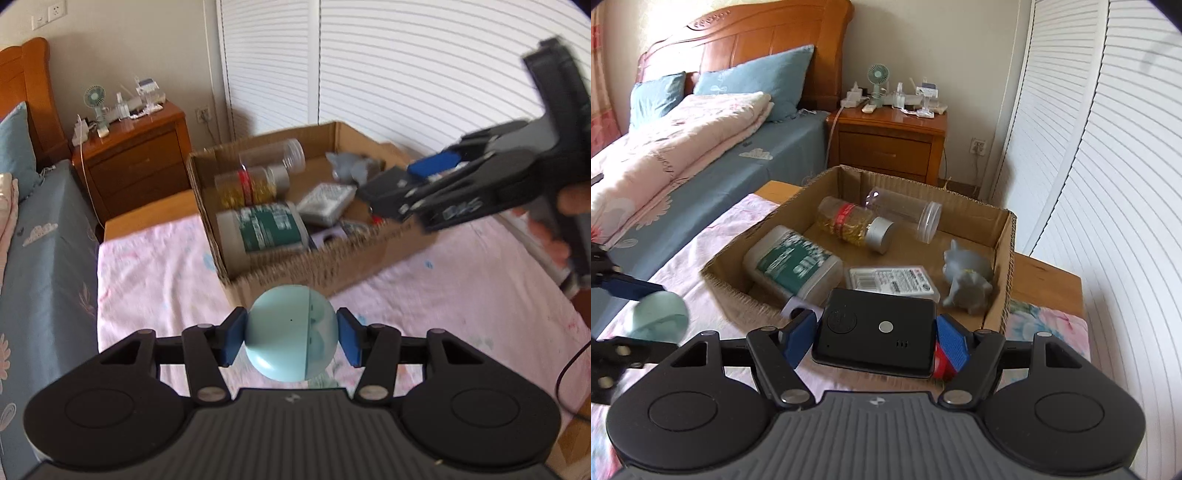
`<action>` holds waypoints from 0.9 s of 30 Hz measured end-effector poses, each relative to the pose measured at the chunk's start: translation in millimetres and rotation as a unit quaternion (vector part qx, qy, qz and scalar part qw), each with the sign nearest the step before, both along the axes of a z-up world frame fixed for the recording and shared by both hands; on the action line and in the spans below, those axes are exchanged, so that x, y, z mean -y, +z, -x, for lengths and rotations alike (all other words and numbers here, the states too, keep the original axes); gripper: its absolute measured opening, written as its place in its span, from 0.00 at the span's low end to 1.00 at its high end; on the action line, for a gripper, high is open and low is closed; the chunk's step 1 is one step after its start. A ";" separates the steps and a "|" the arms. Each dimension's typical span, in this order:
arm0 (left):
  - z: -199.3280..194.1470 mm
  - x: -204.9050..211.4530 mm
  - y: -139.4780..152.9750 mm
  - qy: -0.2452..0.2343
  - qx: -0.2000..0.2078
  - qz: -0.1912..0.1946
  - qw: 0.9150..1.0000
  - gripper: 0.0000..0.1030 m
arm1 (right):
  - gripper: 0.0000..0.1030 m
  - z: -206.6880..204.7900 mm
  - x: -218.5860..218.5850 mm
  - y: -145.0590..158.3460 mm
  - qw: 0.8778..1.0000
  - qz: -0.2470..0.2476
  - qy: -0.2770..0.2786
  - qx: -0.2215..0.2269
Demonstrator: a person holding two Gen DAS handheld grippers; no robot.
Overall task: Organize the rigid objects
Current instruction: 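Drop the black case into the box with the right tool while the left tool drops the green case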
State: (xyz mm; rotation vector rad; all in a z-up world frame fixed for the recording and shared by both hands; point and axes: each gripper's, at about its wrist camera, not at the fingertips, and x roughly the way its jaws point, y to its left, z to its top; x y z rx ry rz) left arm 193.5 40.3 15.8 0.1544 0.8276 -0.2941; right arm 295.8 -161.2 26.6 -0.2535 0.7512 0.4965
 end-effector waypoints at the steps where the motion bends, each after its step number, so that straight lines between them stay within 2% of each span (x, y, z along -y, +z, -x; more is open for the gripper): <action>1: -4.2 -0.3 2.3 0.000 0.003 0.000 1.000 0.50 | 0.73 -6.3 -3.1 -3.1 1.000 0.003 -0.003 -0.002; 5: -22.6 1.0 9.6 0.005 0.017 -0.008 1.000 0.50 | 0.74 -25.2 -8.2 -10.7 1.000 -0.016 -0.015 -0.010; 8: -38.1 1.3 12.6 0.008 0.019 -0.007 1.000 0.50 | 0.88 -27.2 -3.6 -11.0 0.999 -0.034 -0.022 -0.014; 12: -62.2 7.4 15.4 0.007 0.023 -0.011 1.000 0.50 | 1.00 -9.3 5.6 -7.3 0.999 -0.033 -0.038 -0.004; 17: -96.8 22.4 16.3 -0.002 0.022 -0.005 1.000 0.50 | 1.00 23.2 22.0 1.6 0.997 -0.046 -0.061 0.010; 22: -130.4 45.2 4.8 -0.015 0.001 -0.005 1.000 0.50 | 1.00 51.6 33.3 2.6 0.995 -0.062 -0.081 0.018; 26: -149.3 57.7 -7.5 -0.013 -0.011 -0.007 1.000 0.51 | 1.00 61.2 38.0 -1.4 0.994 -0.066 -0.088 0.009; 27: -151.9 59.5 -8.8 -0.009 -0.006 -0.010 1.000 0.54 | 1.00 62.4 38.5 -2.1 0.994 -0.065 -0.089 0.009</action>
